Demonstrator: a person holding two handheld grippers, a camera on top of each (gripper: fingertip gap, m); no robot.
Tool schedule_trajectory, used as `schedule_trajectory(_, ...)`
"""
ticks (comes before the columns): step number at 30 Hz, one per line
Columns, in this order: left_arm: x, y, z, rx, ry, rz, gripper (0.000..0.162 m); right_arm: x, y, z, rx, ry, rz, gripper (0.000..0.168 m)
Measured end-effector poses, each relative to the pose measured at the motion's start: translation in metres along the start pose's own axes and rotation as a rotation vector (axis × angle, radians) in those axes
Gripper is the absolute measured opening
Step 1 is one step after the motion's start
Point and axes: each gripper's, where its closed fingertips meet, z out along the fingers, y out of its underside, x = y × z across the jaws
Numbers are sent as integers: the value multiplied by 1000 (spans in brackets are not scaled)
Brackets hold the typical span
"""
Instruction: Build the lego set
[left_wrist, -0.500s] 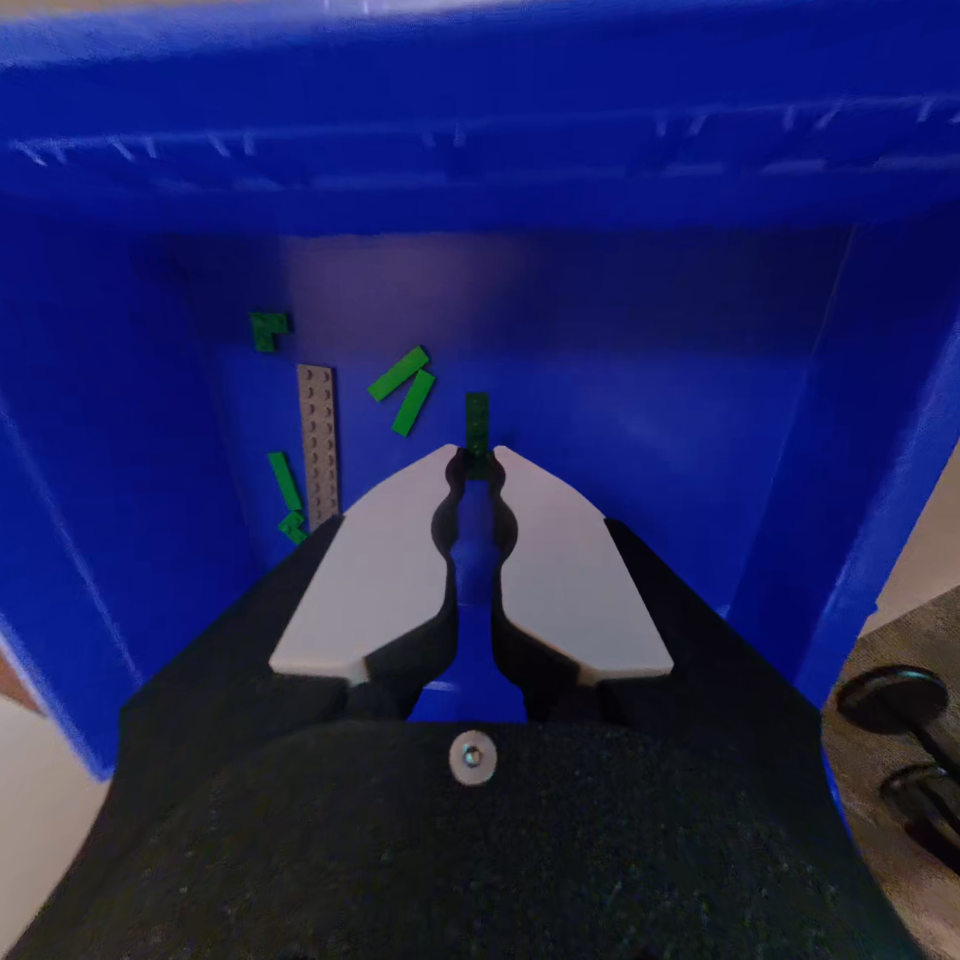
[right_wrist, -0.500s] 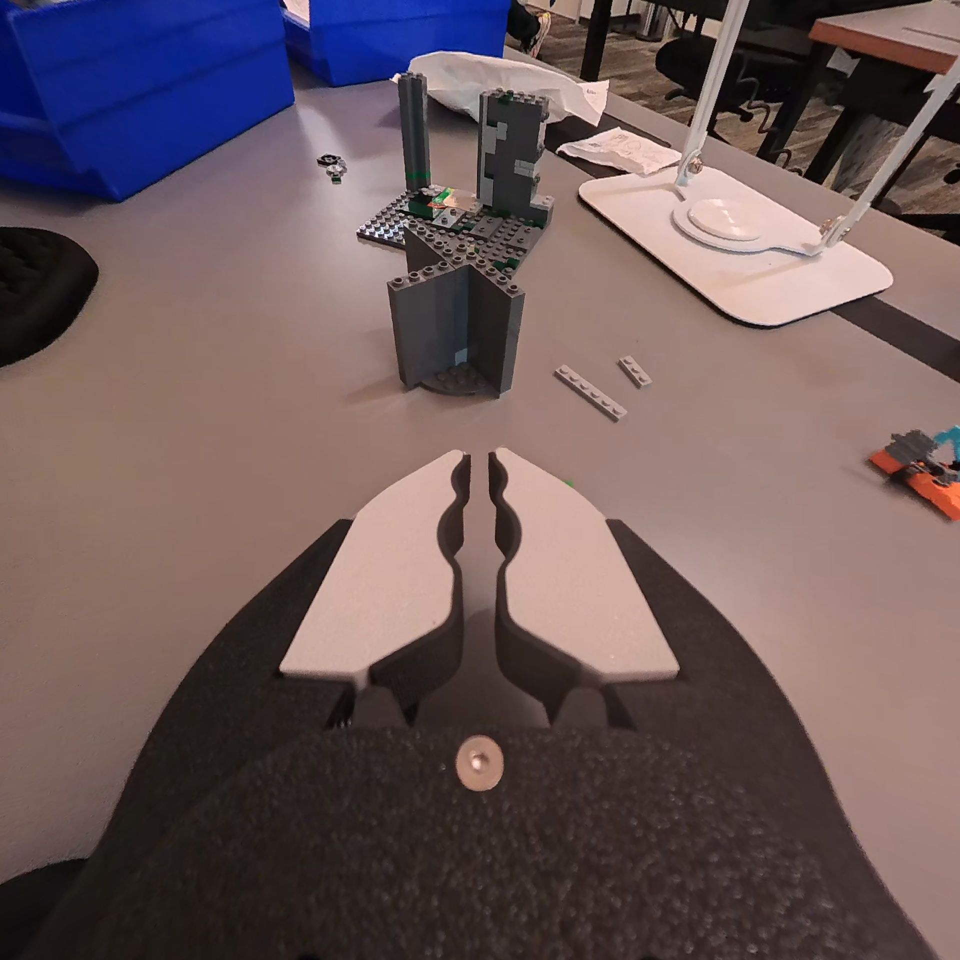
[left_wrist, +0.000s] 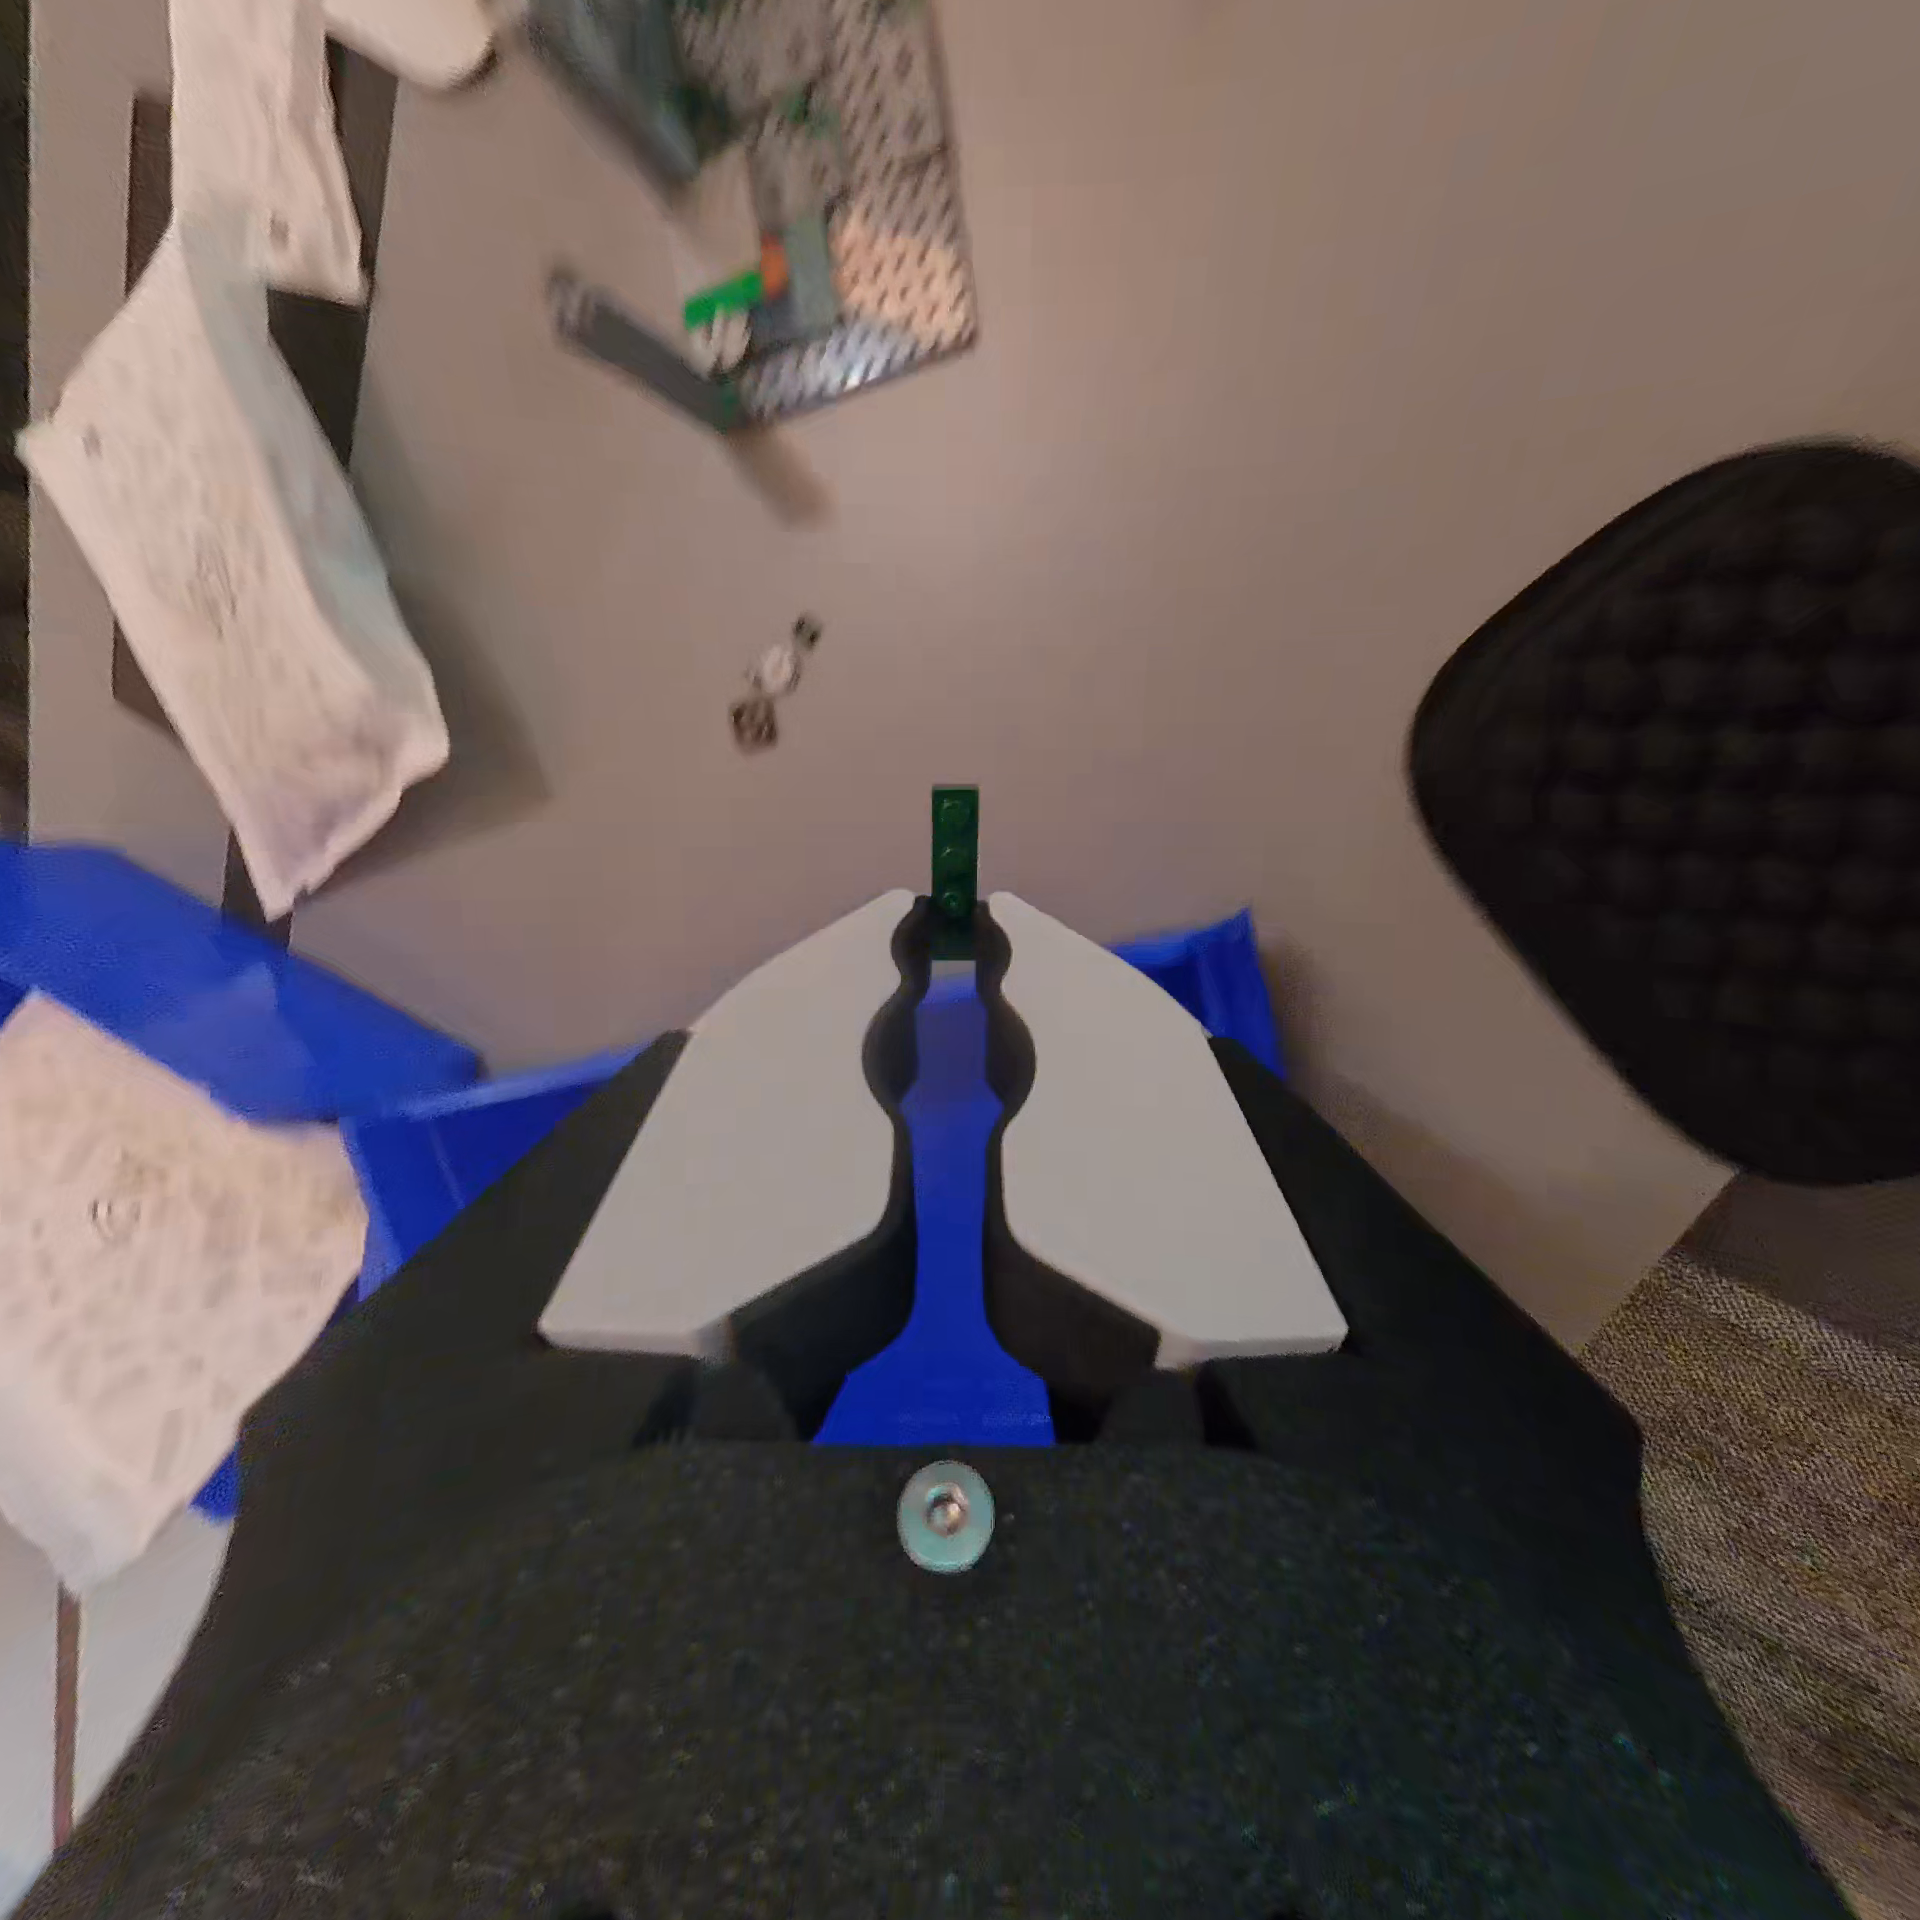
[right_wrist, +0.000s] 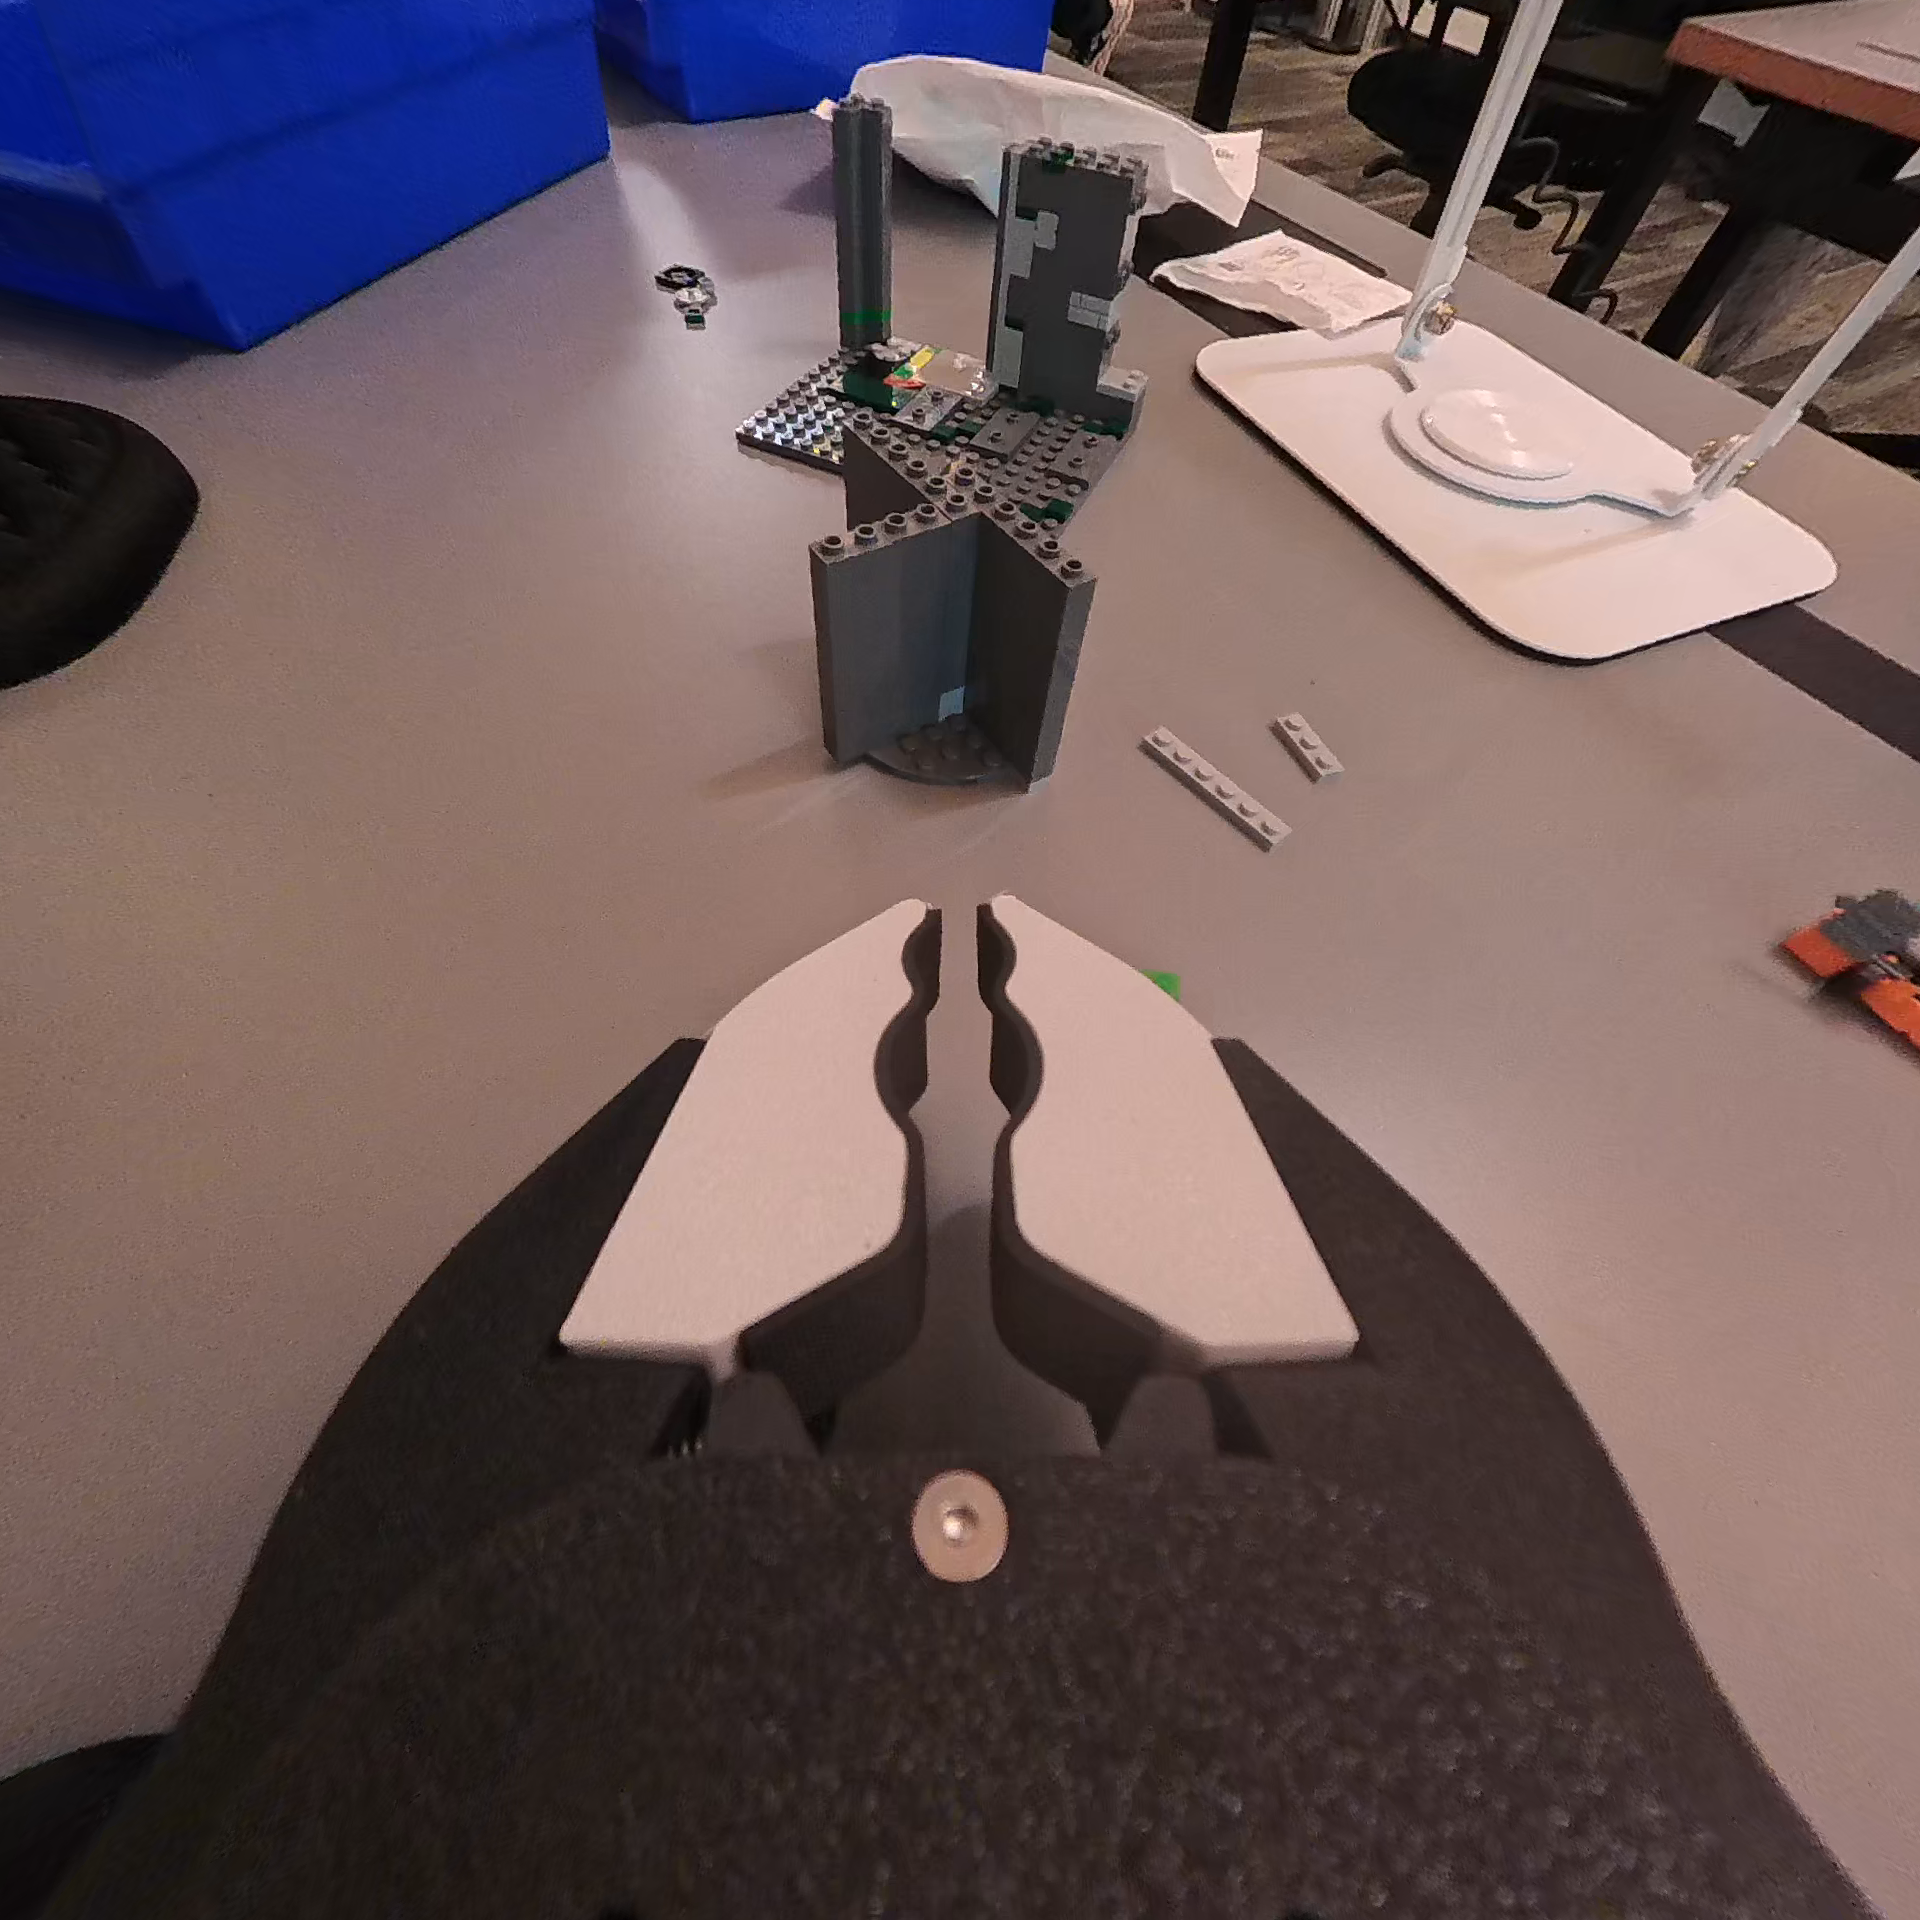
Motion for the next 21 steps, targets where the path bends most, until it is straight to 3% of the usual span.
schedule_trajectory(1,7,-15,3,20,21,17,8,0,-1,-1,3,-1,-2,6)
schedule_trajectory(6,48,-86,41,73,150,112,7,-1,-5,-5,26,-1,-14,6)
schedule_trajectory(10,64,-122,91,34,236,162,7,3,-9,-11,46,17,-18,6)
schedule_trajectory(15,69,-135,146,-65,349,156,7,11,-16,-22,85,48,-3,6)
schedule_trajectory(21,81,-135,169,-88,411,166,7,24,-18,-30,109,79,34,6)
